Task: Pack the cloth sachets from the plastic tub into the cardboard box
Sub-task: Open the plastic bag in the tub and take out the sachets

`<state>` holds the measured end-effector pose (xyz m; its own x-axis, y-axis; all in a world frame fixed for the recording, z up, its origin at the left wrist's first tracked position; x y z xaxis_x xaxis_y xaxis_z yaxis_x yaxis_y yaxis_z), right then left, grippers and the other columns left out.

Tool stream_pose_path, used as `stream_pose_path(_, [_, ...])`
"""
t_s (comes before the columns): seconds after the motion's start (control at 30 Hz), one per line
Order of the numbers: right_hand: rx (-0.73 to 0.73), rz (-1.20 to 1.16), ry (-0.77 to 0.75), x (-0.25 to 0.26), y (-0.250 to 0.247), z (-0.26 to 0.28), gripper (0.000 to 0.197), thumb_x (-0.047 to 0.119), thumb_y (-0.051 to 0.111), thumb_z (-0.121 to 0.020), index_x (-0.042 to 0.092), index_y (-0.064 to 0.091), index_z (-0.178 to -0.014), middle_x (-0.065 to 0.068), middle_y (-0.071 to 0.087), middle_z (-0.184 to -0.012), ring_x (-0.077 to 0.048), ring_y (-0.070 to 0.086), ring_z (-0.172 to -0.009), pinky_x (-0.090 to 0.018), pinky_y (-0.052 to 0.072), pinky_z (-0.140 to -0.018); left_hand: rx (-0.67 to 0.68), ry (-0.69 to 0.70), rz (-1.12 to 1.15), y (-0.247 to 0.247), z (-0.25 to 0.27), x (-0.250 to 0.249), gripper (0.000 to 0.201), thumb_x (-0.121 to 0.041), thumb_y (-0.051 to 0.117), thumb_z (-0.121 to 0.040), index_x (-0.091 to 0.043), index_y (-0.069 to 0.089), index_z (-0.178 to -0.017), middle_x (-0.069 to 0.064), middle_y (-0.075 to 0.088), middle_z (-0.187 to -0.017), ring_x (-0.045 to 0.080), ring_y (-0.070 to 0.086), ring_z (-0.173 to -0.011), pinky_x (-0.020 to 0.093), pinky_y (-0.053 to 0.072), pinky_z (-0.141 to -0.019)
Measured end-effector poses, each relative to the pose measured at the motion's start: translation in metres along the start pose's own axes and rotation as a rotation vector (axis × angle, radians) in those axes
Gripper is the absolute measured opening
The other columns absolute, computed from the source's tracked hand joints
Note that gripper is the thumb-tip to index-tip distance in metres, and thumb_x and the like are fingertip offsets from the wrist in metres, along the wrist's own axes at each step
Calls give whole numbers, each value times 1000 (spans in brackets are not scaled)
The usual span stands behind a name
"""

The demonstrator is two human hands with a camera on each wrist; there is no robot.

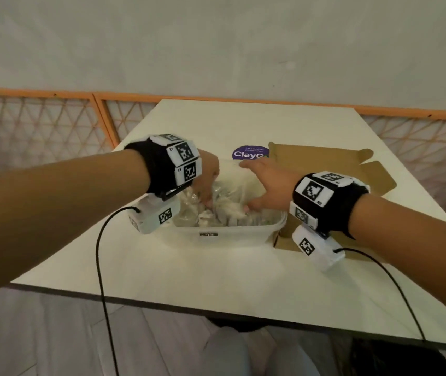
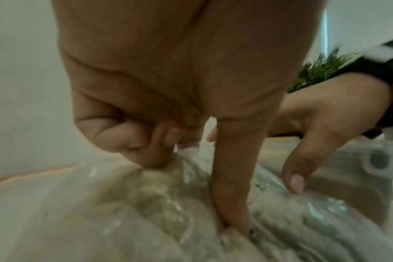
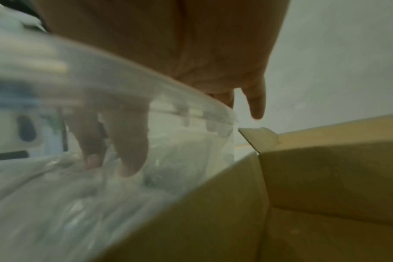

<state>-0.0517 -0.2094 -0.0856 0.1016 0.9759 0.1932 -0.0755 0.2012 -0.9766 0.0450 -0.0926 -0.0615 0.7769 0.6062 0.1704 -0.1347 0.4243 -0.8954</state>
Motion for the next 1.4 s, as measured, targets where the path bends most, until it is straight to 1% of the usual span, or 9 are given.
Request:
stream_pose_path(0.13, [-36,-20,55,5,-10,4,76,48,68,-76,17,37,-138,-7,55,-128,-27,50,-119,-43,25,-112,-286,46,32,-6,18,-4,25,-24,73,-78,-14,53,-89,0,54,-91,20,50,-82,25,36,-63])
stream_pose_path(0.27, [-83,-13,42,8,-26,11,34,39,70,-76,10,60,-92,-6,59,-89,-25,54,-84,-27,38,-62,-549,29,385,0,41,-1,22,-23,67,-78,-21,52,-94,1,48,-105,20,53,-81,30,46,-71])
stream_pose_path(0.37, [-247,-113,61,8,-37,19,15,19,63,-80,6,55,-76,-6,53,-74,-28,51,-74,-27,34,-58,-789,-88,764,7,60,-3,37,-43,66,-83,-18,47,-104,-1,41,-103,14,51,-76,27,41,-68])
stream_pose_path(0.53, [-396,-131,5,23,-38,30,30,4,50,-79,17,32,-60,-7,49,-71,-28,51,-73,-34,40,-65,-394,-119,1624,14,63,-30,69,-72,53,-77,-17,39,-117,5,57,-105,20,71,-76,28,57,-58])
stream_pose_path(0.67, [-259,-304,-110,32,-23,43,18,24,68,-76,25,51,-82,3,56,-100,-22,55,-100,-44,40,-95,-402,-32,1924,20,42,-34,56,-27,67,-84,-9,39,-129,17,64,-112,27,72,-74,33,56,-57])
stream_pose_path(0.9, [-461,-822,140,12,7,71,58,34,69,-80,30,38,-129,11,48,-109,-8,52,-96,-22,44,-81,-459,99,1882,56,30,-34,38,-10,64,-86,-14,57,-123,7,71,-105,23,69,-87,31,54,-60])
stream_pose_path(1.1, [-545,-978,267,2,9,57,19,34,66,-84,23,57,-97,2,56,-102,-14,55,-93,-23,41,-73,-477,132,1968,52,25,-24,69,-32,82,-68,-18,53,-129,5,67,-119,24,65,-105,38,57,-78])
stream_pose_path(1.27, [-515,-1067,196,5,8,53,18,19,62,-88,4,58,-94,2,60,-70,1,55,-52,-8,40,-51,-965,-230,1364,47,33,-24,67,-27,77,-76,-17,41,-131,3,42,-126,18,45,-114,32,41,-95])
stream_pose_path(1.4, [-476,-1125,176,12,4,55,13,17,57,-91,6,62,-93,-2,66,-74,-1,59,-55,-15,45,-55,-1110,-36,1440,32,47,-41,22,-25,74,-79,-19,53,-79,-2,53,-78,11,52,-71,28,45,-71])
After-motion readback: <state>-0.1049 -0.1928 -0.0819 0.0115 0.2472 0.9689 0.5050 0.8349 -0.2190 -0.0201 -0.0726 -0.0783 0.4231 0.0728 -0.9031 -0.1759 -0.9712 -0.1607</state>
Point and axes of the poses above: each hand's wrist, its own z-axis away from the middle knuckle, its own y-axis out of the palm, x = y × z, the point moved 2 cm from there along -z, towards the middle knuckle
